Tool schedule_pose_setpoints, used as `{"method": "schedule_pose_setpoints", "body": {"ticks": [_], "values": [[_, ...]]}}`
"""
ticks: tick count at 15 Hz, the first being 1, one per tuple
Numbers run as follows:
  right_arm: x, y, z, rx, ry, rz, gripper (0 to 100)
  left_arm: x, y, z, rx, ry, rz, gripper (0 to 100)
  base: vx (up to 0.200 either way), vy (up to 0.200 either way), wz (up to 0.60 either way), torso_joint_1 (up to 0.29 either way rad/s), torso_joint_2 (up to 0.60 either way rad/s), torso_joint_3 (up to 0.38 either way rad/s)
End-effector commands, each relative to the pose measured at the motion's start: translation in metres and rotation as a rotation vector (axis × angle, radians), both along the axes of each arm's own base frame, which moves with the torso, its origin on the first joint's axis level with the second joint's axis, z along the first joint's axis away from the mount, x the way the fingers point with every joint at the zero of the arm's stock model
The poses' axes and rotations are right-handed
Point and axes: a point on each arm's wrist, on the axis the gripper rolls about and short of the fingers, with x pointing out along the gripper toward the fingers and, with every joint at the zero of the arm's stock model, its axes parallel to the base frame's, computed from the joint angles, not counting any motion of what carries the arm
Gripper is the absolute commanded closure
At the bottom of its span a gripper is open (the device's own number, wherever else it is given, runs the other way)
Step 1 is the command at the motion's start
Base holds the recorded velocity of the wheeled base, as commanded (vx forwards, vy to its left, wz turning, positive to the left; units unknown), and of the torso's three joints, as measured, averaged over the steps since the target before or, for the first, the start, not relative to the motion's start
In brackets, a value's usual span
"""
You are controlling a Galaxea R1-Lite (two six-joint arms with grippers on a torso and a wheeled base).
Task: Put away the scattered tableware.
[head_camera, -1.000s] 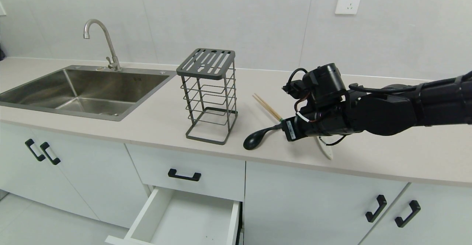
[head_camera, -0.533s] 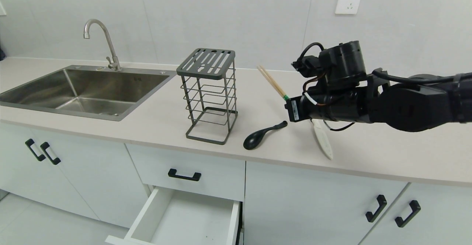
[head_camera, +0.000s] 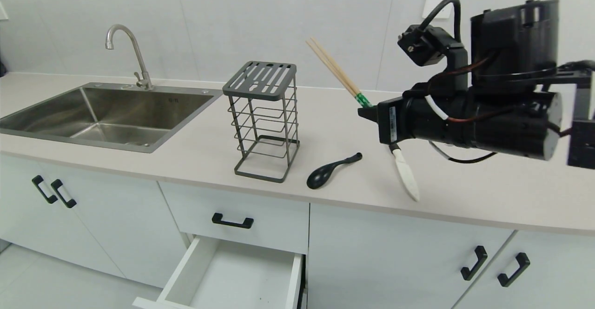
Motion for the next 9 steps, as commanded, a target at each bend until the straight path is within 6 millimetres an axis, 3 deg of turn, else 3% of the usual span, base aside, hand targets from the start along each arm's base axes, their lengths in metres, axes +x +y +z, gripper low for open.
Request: {"method": "schedule_pose_setpoints", "body": {"ticks": [1, 4, 7, 9], "values": [[-0.036, -0.012, 0.015, 0.037, -0.036, 0.062, 100, 0.0, 0.0, 0.0, 0.0, 0.001, 0.0, 0, 0.0, 0.0, 0.0, 0.0, 0.0, 0.0], [-0.067, -0.009, 0.02, 0.061, -0.038, 0.202, 100, 0.0, 0.0, 0.0, 0.0, 0.001, 0.0, 0, 0.0, 0.0, 0.0, 0.0, 0.0, 0.0], [-0.088, 0.001, -0.001, 0.019, 0.021, 0.327, 100, 0.0, 0.0, 0.0, 0.0, 0.001, 0.0, 0, 0.0, 0.0, 0.0, 0.0, 0.0, 0.0], [-0.094, 0.008, -0.004, -0.014, 0.002, 0.405, 100, 0.0, 0.0, 0.0, 0.0, 0.001, 0.0, 0, 0.0, 0.0, 0.0, 0.0, 0.0, 0.0]]}}
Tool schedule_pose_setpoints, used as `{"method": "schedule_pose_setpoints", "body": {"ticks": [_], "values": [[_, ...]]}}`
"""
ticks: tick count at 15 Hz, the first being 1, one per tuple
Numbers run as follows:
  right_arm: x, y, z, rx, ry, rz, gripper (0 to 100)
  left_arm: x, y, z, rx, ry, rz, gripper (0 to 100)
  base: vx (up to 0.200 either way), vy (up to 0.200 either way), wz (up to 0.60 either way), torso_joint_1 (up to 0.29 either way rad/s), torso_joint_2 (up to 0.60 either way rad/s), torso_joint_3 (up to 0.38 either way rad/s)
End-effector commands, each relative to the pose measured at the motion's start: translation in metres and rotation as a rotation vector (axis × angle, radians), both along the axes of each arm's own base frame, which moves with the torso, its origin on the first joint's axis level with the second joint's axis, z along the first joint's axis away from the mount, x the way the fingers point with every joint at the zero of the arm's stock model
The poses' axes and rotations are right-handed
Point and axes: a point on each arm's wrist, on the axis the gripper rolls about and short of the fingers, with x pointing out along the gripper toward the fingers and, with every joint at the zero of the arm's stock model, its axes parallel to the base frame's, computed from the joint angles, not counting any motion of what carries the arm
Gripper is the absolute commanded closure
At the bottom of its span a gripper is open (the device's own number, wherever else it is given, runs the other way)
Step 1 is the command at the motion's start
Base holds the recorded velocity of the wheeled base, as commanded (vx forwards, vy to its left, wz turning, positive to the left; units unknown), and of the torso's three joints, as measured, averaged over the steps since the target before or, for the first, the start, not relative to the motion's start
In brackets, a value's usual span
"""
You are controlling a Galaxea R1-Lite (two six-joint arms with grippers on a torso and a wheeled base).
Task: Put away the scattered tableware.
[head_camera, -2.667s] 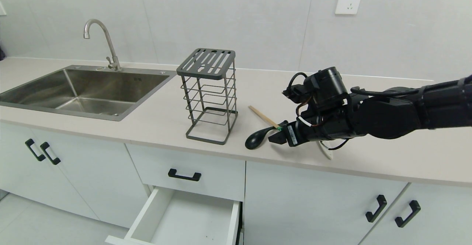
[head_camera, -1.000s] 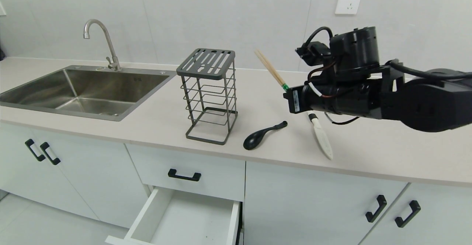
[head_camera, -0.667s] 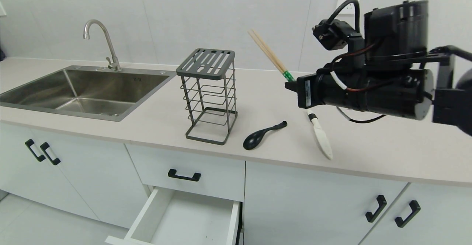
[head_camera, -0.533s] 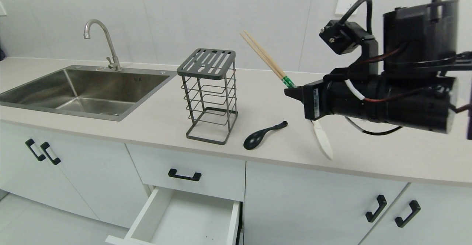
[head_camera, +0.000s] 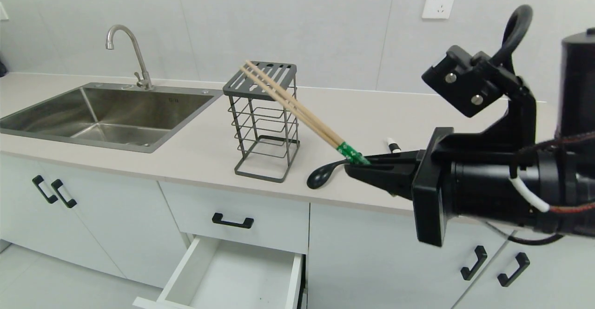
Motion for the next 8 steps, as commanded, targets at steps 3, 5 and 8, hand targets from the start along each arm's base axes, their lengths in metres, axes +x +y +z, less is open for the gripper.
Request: {"method": "schedule_pose_setpoints", "body": {"ticks": [3, 5, 8], "values": [[-0.017, 0.032, -0.015, -0.052, 0.02, 0.16, 100, 0.0, 0.0, 0.0, 0.0, 0.001, 0.001, 0, 0.0, 0.0, 0.0, 0.0, 0.0, 0.0], [-0.027, 0.051, -0.032, -0.11, 0.047, 0.22, 100, 0.0, 0.0, 0.0, 0.0, 0.001, 0.001, 0, 0.0, 0.0, 0.0, 0.0, 0.0, 0.0], [-0.035, 0.072, -0.054, -0.177, 0.087, 0.277, 100, 0.0, 0.0, 0.0, 0.0, 0.001, 0.001, 0, 0.0, 0.0, 0.0, 0.0, 0.0, 0.0]]}}
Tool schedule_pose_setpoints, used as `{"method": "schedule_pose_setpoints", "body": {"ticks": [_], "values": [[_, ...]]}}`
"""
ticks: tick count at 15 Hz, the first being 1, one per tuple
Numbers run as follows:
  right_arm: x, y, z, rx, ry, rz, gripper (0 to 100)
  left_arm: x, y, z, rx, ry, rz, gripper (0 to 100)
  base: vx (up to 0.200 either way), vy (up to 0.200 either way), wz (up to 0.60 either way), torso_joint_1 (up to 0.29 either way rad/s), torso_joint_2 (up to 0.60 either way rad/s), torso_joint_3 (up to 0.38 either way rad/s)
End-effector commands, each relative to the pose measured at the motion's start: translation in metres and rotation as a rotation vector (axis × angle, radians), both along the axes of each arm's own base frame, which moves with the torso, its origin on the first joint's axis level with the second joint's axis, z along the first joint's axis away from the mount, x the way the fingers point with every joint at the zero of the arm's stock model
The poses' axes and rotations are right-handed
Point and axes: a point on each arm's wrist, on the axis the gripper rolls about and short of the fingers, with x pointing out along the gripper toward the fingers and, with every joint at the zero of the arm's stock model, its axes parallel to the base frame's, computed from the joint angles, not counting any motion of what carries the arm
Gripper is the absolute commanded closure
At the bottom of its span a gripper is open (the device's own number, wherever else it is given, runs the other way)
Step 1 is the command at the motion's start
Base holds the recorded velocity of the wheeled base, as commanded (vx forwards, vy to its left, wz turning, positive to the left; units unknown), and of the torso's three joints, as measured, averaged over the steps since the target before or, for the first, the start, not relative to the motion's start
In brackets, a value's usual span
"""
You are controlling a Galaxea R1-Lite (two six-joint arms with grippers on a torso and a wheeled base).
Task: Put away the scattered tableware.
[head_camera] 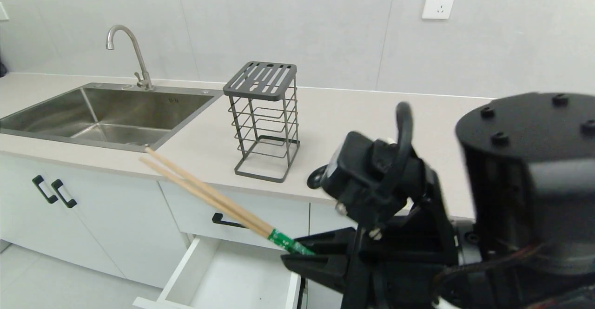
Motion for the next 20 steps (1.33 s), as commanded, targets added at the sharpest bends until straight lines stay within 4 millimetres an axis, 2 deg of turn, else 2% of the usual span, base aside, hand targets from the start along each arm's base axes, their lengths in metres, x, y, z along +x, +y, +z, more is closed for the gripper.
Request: {"method": "schedule_pose_setpoints", "body": {"ticks": [1, 6, 11, 16, 20], "values": [[-0.002, 0.018, -0.023, -0.074, 0.033, 0.033, 100, 0.0, 0.0, 0.0, 0.0, 0.001, 0.0, 0, 0.0, 0.0, 0.0, 0.0, 0.0, 0.0], [0.007, 0.042, -0.047, -0.155, 0.009, 0.074, 100, 0.0, 0.0, 0.0, 0.0, 0.001, 0.0, 0, 0.0, 0.0, 0.0, 0.0, 0.0, 0.0], [0.029, 0.057, -0.051, -0.145, 0.018, 0.027, 100, 0.0, 0.0, 0.0, 0.0, 0.001, 0.0, 0, 0.0, 0.0, 0.0, 0.0, 0.0, 0.0], [0.036, 0.067, -0.058, -0.145, 0.028, 0.022, 100, 0.0, 0.0, 0.0, 0.0, 0.001, 0.0, 0, 0.0, 0.0, 0.0, 0.0, 0.0, 0.0], [0.042, 0.079, -0.062, -0.14, 0.033, 0.018, 100, 0.0, 0.0, 0.0, 0.0, 0.001, 0.0, 0, 0.0, 0.0, 0.0, -0.164, 0.32, 0.159]]}}
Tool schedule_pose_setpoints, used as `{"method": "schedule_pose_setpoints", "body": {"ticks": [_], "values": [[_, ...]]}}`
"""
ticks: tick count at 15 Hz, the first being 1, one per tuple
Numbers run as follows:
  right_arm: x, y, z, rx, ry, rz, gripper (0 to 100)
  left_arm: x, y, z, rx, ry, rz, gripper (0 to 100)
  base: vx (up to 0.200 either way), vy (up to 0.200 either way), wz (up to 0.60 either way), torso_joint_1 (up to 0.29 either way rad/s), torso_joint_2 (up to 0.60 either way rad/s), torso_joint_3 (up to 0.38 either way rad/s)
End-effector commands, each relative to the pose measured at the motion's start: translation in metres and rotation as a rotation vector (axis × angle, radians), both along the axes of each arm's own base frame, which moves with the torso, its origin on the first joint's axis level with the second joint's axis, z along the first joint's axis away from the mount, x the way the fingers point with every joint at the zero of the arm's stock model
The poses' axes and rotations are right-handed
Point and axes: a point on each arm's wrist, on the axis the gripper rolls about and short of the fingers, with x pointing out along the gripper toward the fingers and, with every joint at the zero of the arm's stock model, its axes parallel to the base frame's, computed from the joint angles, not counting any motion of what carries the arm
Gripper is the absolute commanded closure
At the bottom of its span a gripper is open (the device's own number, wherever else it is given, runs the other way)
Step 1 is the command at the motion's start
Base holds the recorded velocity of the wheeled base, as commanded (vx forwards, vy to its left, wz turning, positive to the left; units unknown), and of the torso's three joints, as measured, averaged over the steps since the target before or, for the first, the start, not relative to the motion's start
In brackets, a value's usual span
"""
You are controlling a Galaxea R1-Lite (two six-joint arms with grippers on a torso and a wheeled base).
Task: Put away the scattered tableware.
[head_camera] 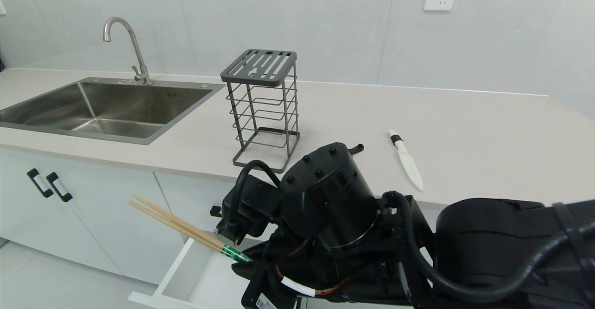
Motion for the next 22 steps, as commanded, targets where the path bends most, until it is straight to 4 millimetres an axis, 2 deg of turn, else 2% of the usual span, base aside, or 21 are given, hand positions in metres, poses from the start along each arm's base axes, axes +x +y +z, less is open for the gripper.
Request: {"method": "schedule_pose_setpoints", "body": {"ticks": [1, 15, 22], "values": [[0.003, 0.007, -0.005, -0.004, 0.002, 0.001, 100, 0.0, 0.0, 0.0, -0.001, 0.001, 0.001, 0, 0.0, 0.0, 0.0, -0.232, 0.46, 0.217], [0.005, 0.015, -0.01, -0.003, 0.027, -0.007, 100, 0.0, 0.0, 0.0, -0.001, 0.001, 0.001, 0, 0.0, 0.0, 0.0, -0.249, 0.41, 0.176], [0.02, 0.013, -0.02, -0.042, -0.003, -0.009, 100, 0.0, 0.0, 0.0, -0.001, 0.001, 0.001, 0, 0.0, 0.0, 0.0, -0.04, 0.17, 0.058]]}}
